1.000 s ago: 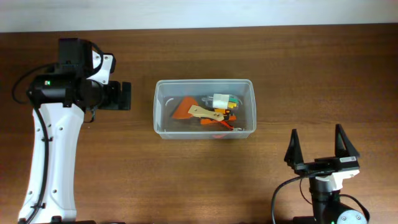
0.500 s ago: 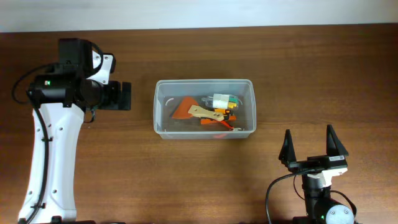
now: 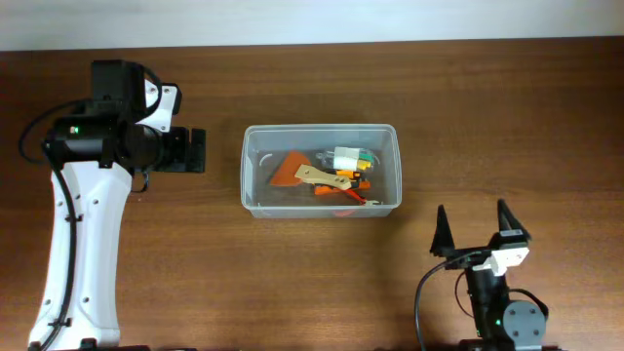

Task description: Pack container

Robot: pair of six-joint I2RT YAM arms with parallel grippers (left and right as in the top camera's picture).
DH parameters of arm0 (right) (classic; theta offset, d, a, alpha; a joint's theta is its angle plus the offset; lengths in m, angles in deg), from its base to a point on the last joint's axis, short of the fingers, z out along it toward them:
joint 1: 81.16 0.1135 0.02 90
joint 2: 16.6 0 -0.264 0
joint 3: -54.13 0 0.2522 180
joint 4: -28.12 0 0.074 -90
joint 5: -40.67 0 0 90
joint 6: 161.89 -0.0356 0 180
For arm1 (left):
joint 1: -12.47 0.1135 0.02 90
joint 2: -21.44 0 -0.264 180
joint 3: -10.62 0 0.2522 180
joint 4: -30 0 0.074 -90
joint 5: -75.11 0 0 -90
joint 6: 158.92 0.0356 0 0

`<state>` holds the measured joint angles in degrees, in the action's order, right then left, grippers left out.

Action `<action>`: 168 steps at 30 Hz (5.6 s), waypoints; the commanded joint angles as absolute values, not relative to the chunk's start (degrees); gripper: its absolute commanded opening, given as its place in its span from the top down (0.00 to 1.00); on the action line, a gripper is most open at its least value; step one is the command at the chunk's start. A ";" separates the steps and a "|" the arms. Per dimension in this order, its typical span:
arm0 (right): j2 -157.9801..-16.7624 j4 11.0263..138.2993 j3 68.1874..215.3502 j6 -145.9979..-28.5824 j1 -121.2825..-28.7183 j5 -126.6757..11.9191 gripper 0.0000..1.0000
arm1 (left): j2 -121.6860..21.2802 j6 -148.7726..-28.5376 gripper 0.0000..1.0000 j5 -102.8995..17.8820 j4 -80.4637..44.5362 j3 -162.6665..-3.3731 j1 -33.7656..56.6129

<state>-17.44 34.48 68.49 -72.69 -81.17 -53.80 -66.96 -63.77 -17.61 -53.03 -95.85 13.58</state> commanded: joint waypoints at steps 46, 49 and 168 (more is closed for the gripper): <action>-16.85 46.02 68.21 -72.34 -80.78 -53.19 0.01 | -66.96 -63.66 0.01 -17.44 -53.03 -96.83 13.71; -16.85 46.02 68.21 -72.34 -80.78 -53.19 0.02 | -66.96 -63.64 0.01 -17.44 -53.03 -96.83 13.71; -16.85 46.02 68.21 -72.34 -80.78 -53.19 0.01 | 21.15 -63.22 0.01 -11.01 10.13 -4.51 14.14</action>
